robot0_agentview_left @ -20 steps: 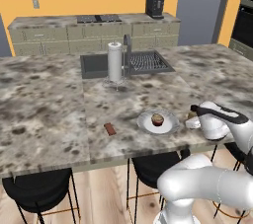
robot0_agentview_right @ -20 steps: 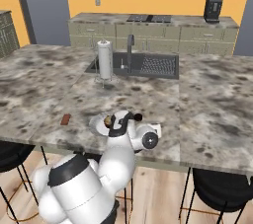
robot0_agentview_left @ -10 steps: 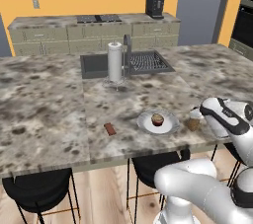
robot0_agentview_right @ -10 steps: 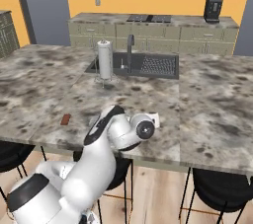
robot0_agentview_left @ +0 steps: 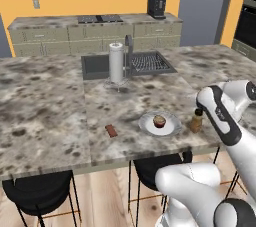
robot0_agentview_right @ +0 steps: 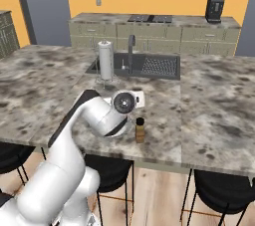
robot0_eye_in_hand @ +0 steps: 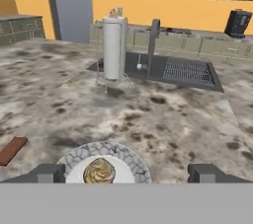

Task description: Take the cinnamon bottle from the cabinet and place it on the dining table, next to the plate with the cupcake. Then take the chocolate from the dining counter and place it on the cupcake plate.

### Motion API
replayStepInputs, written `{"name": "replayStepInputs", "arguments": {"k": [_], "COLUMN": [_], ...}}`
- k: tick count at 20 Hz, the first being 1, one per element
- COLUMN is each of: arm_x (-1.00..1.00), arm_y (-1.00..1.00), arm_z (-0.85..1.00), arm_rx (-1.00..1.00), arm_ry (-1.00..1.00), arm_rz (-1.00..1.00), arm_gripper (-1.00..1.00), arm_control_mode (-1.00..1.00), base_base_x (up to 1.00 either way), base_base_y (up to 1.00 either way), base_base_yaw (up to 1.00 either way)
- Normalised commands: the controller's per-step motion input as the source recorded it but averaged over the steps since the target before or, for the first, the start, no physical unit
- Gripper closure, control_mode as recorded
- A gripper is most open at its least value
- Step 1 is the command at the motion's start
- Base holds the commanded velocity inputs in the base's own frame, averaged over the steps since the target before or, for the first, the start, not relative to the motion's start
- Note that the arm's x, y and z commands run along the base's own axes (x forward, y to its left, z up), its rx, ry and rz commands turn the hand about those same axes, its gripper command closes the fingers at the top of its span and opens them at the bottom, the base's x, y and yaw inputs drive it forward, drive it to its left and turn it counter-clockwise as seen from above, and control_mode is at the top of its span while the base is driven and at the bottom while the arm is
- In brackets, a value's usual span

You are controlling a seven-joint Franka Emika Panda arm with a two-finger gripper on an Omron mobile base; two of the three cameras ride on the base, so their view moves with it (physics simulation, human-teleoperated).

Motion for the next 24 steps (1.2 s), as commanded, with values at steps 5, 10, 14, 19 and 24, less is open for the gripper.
{"name": "replayStepInputs", "arguments": {"k": [5,10,14,19,24], "arm_x": [0.04,0.16,0.28,0.02,0.27], "arm_y": [1.0,1.0,1.0,1.0,0.43], "arm_z": [0.72,0.12,-0.63,-1.0,-0.69], "arm_rx": [0.0,0.0,0.0,0.0,-0.07], "arm_ry": [0.32,0.44,0.46,0.36,0.18], "arm_rz": [0.0,0.0,0.0,-0.01,-0.07], "arm_gripper": [-1.0,-1.0,-1.0,-1.0,-1.0], "arm_control_mode": [-1.0,-1.0,-1.0,-1.0,-1.0], "base_base_x": [0.0,0.0,0.0,0.0,0.0], "base_base_y": [0.0,0.0,0.0,0.0,0.0], "base_base_yaw": [0.0,0.0,0.0,0.0,0.0]}}
